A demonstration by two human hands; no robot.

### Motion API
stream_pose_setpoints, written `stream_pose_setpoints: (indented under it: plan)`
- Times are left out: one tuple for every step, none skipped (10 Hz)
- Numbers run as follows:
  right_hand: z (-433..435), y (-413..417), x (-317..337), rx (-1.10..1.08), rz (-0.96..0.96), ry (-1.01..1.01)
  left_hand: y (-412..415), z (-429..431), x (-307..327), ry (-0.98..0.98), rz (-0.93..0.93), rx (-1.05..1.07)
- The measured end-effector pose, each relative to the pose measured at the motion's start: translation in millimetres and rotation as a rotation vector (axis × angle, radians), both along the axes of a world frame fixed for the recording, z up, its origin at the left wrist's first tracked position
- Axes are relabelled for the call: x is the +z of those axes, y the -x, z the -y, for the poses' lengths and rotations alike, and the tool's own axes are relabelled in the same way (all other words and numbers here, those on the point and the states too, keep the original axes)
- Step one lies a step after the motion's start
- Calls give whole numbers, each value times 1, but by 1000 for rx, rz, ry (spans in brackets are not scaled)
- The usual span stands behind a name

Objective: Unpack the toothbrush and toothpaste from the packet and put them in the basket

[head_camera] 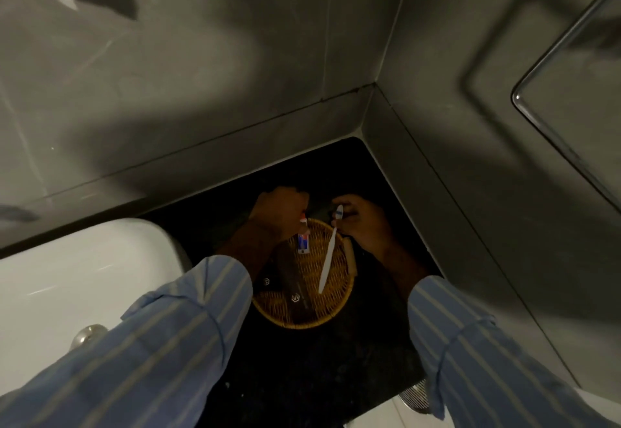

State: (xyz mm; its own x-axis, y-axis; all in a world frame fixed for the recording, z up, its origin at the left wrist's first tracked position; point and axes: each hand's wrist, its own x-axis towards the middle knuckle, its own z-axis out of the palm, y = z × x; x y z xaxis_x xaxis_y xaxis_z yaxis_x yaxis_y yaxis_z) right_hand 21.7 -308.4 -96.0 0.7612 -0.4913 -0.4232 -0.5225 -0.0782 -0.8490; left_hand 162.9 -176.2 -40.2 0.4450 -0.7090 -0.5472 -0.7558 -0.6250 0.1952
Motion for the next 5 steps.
stream_pose_setpoints:
  plan:
    - [-5,6,11,1,4,16,9,-12,8,91,79,15]
    - [-5,11,30,-9,21,30,17,-21,19,175,82,35]
    - [-9,24,80,48,63,174,39,-38,41,264,82,77]
    - [-11,28,132,68,146,304,48,-47,62,332,123,82]
    - [-22,49,230,56,384,578,58,-52,110,454,227,62]
